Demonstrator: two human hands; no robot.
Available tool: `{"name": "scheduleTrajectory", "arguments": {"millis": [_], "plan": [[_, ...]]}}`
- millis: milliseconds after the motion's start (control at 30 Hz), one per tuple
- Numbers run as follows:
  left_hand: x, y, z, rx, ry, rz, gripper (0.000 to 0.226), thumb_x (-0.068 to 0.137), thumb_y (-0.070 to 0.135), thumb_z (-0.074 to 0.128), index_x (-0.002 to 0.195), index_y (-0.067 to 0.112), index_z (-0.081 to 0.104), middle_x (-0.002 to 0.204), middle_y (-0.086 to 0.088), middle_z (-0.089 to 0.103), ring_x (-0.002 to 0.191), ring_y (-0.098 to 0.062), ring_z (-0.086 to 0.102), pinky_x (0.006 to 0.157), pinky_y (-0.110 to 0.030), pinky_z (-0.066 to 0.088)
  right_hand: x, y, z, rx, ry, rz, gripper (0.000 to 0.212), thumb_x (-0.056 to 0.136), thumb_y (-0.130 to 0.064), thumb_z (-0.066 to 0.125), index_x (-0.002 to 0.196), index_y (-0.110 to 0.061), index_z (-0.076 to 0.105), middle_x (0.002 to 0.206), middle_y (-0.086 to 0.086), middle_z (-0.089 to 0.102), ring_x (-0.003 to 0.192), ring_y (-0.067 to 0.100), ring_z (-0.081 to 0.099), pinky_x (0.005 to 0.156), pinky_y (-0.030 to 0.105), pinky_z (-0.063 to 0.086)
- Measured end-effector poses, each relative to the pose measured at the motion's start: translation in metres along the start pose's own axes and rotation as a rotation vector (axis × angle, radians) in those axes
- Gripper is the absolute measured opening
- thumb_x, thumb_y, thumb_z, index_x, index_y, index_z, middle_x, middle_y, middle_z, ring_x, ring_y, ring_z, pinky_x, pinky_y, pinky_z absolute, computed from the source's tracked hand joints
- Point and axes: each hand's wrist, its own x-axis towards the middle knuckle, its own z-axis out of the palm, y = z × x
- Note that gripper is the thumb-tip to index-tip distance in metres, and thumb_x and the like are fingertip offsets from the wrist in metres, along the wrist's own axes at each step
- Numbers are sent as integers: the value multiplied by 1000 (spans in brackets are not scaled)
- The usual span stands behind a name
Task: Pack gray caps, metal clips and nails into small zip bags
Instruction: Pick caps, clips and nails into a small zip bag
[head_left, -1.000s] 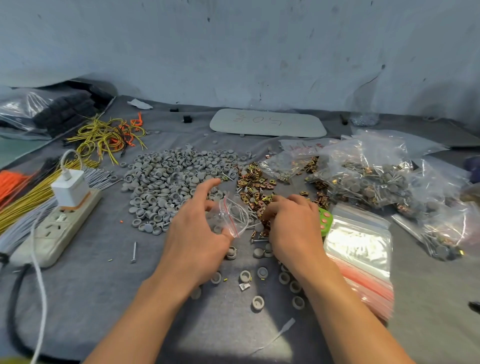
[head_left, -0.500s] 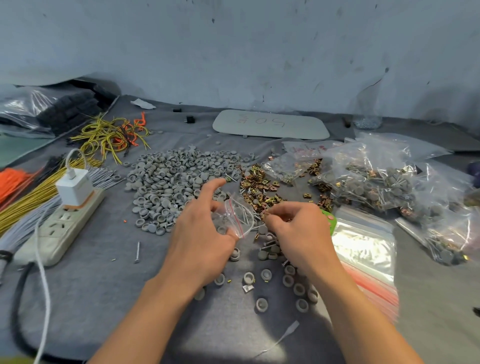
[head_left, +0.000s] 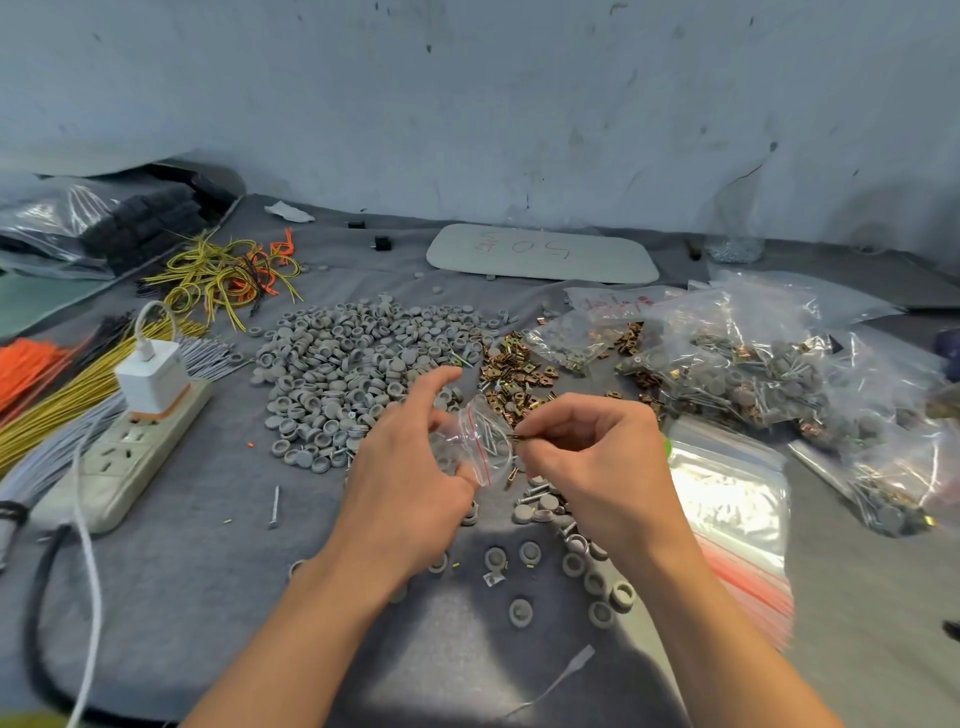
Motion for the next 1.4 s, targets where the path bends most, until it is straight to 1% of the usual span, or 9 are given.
{"name": "scheduleTrajectory", "arguments": {"millis": [333, 500, 567, 667, 767, 867, 1100, 1233, 1400], "plan": [[1, -2, 1, 14, -19, 52, 91, 72, 17, 82, 136, 62, 36, 105, 20, 67, 93, -5, 61, 80, -23, 40, 1, 3, 9, -136, 38, -121, 29, 79, 3, 81, 78, -26, 83, 71, -15, 76, 66, 2, 72, 63, 17, 57], [2, -5, 0, -22, 31, 50, 91, 71, 25, 88, 134, 65, 36, 99, 27, 65, 89, 20, 57, 63, -1, 38, 6, 11, 12, -95, 156, -90, 28, 87, -3, 76, 86, -30, 83, 72, -14, 76, 62, 4, 71, 59, 21, 56], [1, -6, -2, -41, 42, 42, 92, 71, 28, 89, 134, 67, 35, 96, 33, 61, 83, 19, 59, 58, -4, 38, 11, 17, 4, -221, 231, -16, 23, 88, -7, 75, 86, -28, 84, 69, -17, 75, 62, 3, 70, 58, 21, 56], [1, -6, -2, -64, 58, 51, 91, 72, 26, 89, 131, 69, 36, 93, 36, 60, 88, 26, 54, 58, -4, 39, 12, 20, 3, -541, 45, 53, 19, 87, -12, 73, 88, -28, 83, 77, -19, 75, 71, -2, 68, 63, 7, 49], [2, -7, -2, -104, 74, 54, 92, 73, 19, 88, 130, 70, 37, 93, 36, 58, 89, 31, 51, 66, 6, 37, 3, 22, 17, -820, -165, 80, 15, 86, -26, 69, 97, -27, 79, 92, -4, 77, 89, 21, 70, 79, 29, 57], [2, -6, -2, -123, 73, 50, 91, 74, 20, 87, 131, 71, 37, 95, 37, 62, 86, 27, 56, 60, -2, 42, -3, 23, 29, -936, -194, 38, 17, 88, -24, 61, 97, -23, 75, 98, 5, 75, 96, 34, 66, 82, 39, 54], [-1, -5, -5, -97, 46, 62, 86, 72, 21, 81, 133, 64, 37, 98, 39, 64, 79, 8, 63, 65, -14, 41, 6, 23, 31, -1013, -218, 127, 34, 77, 3, 59, 97, -20, 73, 99, 8, 74, 95, 35, 67, 78, 37, 53], [0, -8, -5, -101, 57, 63, 85, 72, 20, 80, 132, 63, 38, 101, 42, 61, 86, 15, 60, 64, -4, 41, 7, 27, 30, -951, -190, 149, 23, 77, -6, 68, 92, -23, 69, 96, 4, 73, 93, 32, 66, 78, 37, 54], [1, -6, -4, -84, 35, 48, 88, 71, 20, 79, 133, 66, 35, 98, 36, 66, 74, 11, 62, 62, -16, 42, 8, 26, 33, -1006, -192, 97, 23, 82, -3, 62, 95, -20, 72, 94, 6, 73, 93, 34, 67, 80, 37, 52]]}}
